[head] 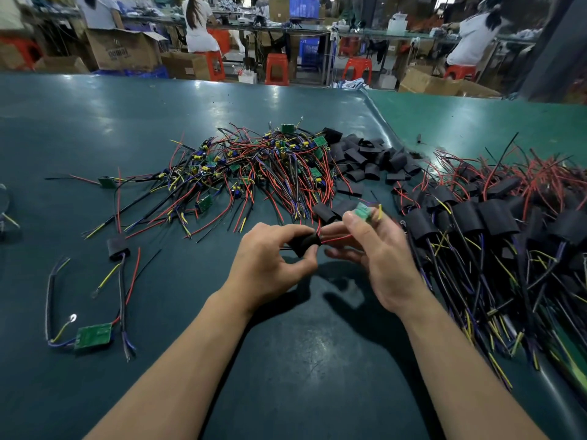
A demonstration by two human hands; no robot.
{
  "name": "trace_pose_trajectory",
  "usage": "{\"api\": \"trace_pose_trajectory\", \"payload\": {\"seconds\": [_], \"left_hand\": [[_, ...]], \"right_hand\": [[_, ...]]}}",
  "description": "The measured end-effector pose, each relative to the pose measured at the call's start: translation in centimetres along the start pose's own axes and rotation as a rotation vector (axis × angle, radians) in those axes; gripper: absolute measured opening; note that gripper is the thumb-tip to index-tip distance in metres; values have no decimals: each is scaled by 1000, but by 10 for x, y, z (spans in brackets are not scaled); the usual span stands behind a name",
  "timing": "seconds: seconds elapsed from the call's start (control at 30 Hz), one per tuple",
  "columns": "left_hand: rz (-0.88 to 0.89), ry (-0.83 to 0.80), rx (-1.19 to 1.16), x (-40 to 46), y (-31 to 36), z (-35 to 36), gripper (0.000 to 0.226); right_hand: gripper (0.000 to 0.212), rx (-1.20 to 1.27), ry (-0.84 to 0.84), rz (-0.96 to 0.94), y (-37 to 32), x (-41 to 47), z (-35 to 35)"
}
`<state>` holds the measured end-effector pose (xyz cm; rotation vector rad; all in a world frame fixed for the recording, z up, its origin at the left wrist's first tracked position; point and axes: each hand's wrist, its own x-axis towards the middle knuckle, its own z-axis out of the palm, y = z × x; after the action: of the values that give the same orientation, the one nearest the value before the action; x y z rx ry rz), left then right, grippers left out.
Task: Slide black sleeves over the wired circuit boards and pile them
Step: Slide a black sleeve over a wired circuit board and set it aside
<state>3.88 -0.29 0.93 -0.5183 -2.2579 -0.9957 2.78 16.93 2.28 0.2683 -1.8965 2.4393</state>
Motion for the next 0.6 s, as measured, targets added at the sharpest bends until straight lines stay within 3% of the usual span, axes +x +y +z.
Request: {"api": "trace_pose_trajectory", "payload": {"seconds": [0.1,0.27,0.5,0.6], "left_hand": [[31,-20,36,0,-1,0,17],[-17,-141,-7,0,2,0,21],[-13,-281,27,1,-2,5,37],[11,-306,44,1,-4,6,39]], "right_hand": [[49,-44,-27,94,3,0,4],[34,-84,61,25,1,-2,4],[31,143,59,140,-7,-1,-1],[9,164,40,173,-7,0,-3]]}}
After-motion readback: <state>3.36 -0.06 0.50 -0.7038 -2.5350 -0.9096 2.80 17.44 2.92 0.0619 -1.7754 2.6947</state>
